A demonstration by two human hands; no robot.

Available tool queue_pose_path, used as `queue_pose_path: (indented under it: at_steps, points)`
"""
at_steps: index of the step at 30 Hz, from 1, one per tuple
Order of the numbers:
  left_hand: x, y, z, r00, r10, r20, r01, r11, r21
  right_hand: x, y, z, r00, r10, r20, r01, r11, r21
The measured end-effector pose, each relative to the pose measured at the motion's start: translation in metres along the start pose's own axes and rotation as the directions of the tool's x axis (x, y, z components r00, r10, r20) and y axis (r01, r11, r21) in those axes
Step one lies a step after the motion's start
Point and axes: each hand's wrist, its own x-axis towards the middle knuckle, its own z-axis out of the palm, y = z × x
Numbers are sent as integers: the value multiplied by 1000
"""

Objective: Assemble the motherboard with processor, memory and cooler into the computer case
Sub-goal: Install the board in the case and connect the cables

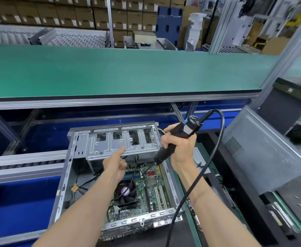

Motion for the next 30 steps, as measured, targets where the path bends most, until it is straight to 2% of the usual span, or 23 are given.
queue_pose_path:
  at_steps: [10, 15, 19, 24, 30]
  points:
    - [0, 6, -2, 998, -49, 47, 50, 998, -27, 4, 6, -5, 1000, 22, 3, -22, 1000, 2]
    - [10, 11, -4, 996, -77, 42, 77, 997, 11, 4, 2, -1, 998, 32, 56, -32, 999, -10]
    - [24, 21, -6, 994, -92, 54, 84, 989, 124, 5, -1, 0, 996, 50, 80, -50, 999, -8]
    - [34, 30, -13, 979, -151, 137, 108, 954, 279, 6, -3, 8, 989, 94, 111, -96, 995, 19]
    - [37, 26, -12, 912, -328, 248, 142, 818, 558, 2, 1, 23, 967, 166, 195, -179, 983, 49]
